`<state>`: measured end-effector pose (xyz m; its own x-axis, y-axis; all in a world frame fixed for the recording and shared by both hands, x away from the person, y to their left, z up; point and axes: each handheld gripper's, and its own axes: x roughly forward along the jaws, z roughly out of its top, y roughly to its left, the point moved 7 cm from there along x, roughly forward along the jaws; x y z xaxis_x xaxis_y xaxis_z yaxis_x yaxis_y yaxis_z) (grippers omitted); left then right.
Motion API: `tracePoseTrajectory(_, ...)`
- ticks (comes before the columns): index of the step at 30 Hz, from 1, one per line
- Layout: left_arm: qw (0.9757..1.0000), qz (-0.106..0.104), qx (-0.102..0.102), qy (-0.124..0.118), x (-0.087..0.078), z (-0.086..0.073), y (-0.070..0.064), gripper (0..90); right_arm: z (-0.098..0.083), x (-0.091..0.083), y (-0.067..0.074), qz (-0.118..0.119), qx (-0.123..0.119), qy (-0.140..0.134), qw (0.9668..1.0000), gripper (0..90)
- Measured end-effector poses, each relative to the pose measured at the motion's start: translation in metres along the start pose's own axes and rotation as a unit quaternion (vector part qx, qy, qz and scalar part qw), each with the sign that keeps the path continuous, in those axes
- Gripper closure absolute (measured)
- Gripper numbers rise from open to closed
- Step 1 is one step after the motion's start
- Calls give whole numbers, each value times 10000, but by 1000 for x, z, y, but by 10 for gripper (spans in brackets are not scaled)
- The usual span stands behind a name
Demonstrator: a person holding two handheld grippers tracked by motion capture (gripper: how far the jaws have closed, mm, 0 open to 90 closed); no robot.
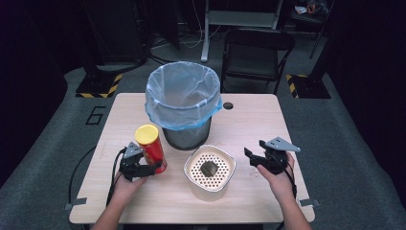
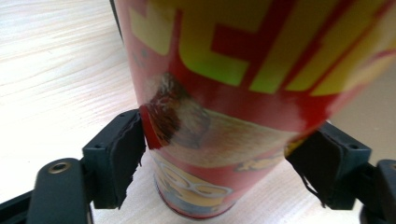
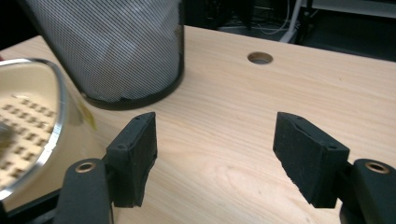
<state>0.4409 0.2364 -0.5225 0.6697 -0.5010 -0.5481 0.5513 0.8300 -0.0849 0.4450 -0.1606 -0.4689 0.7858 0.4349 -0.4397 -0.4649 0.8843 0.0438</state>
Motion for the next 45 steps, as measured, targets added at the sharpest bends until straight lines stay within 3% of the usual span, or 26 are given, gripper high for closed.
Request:
tracePoseTrajectory(6, 9998, 63, 10, -208, 3, -4, -2, 223, -19, 5, -10, -106, 165, 149, 9997, 301)
tracePoseTrajectory(7, 9999, 42, 30, -156, 2, -4, -2, 224, -21, 6, -11, -107, 178, 181, 9996, 301)
tracePoseTrajectory(13, 9998, 145, 34, -158, 1, -4, -4, 230, -35, 10, -14, -229, 65, 312, 9992, 303)
tracePoseTrajectory(17, 9997, 101, 80, -226, -8, -1, -6, 231, -37, 12, -13, -331, -3, 288, 9990, 306)
tracePoseTrajectory(21, 9996, -16, 57, -292, -20, 4, -8, 231, -40, 13, -12, -399, -250, 326, 9984, 307)
tracePoseTrajectory(30, 9991, -102, -51, -397, -39, 17, -7, 231, -48, 18, -16, -391, -245, 449, 9979, 306)
tracePoseTrajectory(37, 9993, -212, -111, -281, -47, 26, -10, 232, -53, 22, -20, -376, -195, 514, 9978, 306)
tracePoseTrajectory(45, 9994, -298, 120, -119, -54, 41, -21, 231, -55, 21, -23, -349, -126, 517, 9980, 307)
